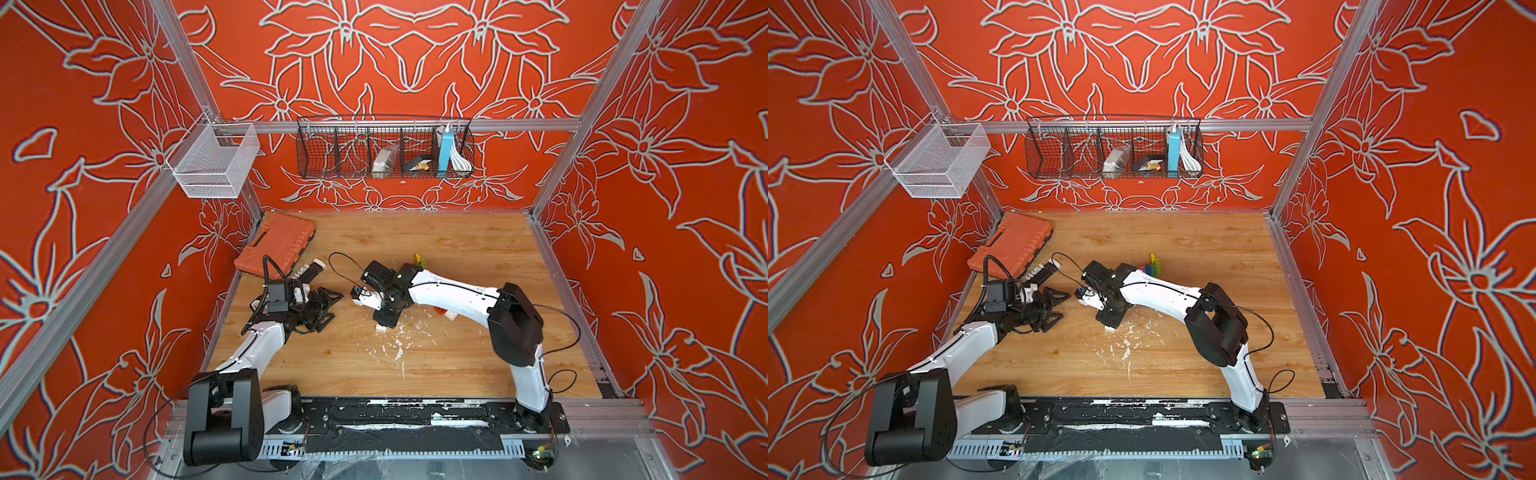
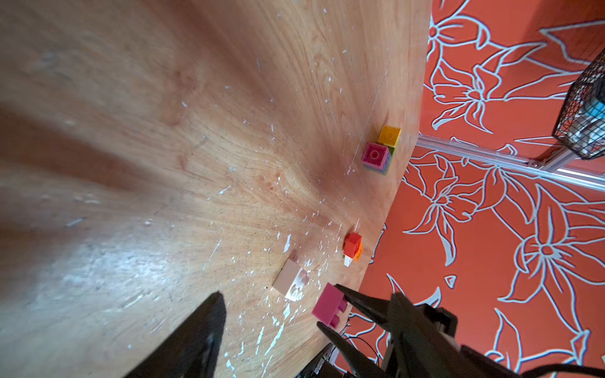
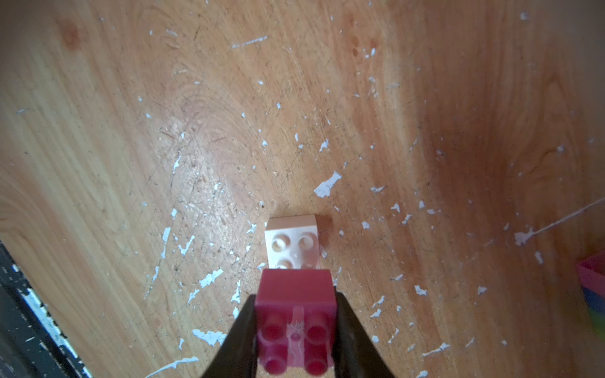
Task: Assemble the letter r with lego
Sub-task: Assemble the lego brick with the lego brick.
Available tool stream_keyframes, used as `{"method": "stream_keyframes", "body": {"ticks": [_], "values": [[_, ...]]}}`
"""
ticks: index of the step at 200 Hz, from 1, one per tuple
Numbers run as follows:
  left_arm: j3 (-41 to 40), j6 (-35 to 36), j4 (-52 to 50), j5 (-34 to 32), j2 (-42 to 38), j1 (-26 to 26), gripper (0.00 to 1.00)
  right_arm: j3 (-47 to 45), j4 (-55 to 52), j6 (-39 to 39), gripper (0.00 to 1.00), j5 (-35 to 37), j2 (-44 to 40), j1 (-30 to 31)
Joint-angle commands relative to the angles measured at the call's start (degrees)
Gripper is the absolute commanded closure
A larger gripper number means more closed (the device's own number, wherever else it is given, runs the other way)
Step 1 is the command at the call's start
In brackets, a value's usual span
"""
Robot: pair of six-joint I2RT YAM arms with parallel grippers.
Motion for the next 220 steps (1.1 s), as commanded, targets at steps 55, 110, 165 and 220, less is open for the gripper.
{"method": "stream_keyframes", "body": {"ticks": [55,110,165,220], "values": [[-0.55,1.15,-1.38,3.73,-2.07,4.39,0.21,6.43,-6.45,-0.72,1.00,1.56,5.44,0.62],[0.26,1.85,-1.39,4.53,-1.17,4.51,0.21,7.49,-6.78,-0.28,1.00,0.85,7.39,0.59],[0.47,2.60,-1.82,4.70,-1.13,4.51,0.22,7.96,-7.34,0.48,1.00,-0.38,8.88,0.71],[0.37,2.90,-2.21,4.62,-1.29,4.49,0.22,6.21,-8.79,1.82,1.00,-0.42,8.95,0.71]]}}
